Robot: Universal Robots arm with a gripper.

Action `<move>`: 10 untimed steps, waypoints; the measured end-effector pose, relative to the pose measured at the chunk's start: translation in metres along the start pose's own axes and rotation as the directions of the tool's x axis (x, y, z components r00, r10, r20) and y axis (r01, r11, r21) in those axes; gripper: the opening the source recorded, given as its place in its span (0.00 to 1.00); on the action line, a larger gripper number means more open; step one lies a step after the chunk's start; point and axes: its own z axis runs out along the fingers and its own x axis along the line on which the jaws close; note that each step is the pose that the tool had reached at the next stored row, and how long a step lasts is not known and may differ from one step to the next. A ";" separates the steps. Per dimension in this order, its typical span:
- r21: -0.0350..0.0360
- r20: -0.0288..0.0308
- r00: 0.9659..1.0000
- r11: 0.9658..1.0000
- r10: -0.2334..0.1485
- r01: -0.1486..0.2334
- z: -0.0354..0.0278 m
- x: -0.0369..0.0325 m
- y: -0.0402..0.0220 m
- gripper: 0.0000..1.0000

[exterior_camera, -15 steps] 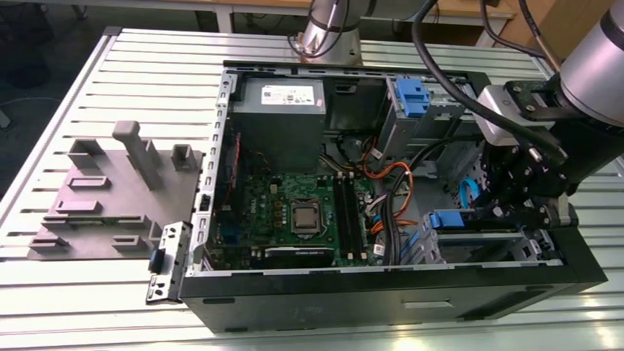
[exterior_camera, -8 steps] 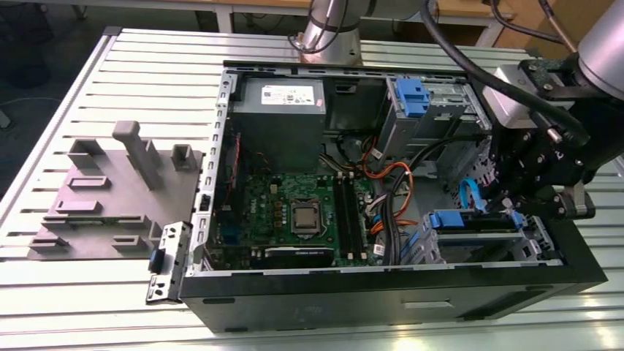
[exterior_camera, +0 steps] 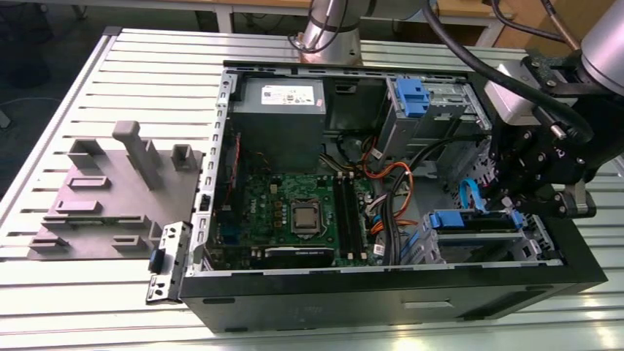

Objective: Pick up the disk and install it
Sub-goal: 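Insert the first disk wire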

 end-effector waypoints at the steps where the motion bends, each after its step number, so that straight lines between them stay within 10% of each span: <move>1: -0.001 0.000 1.000 1.000 0.000 0.000 0.0000 0.0000 0.0000 0.23; 10: -0.001 0.000 1.000 1.000 0.000 0.000 0.0000 0.0003 -0.0066 0.23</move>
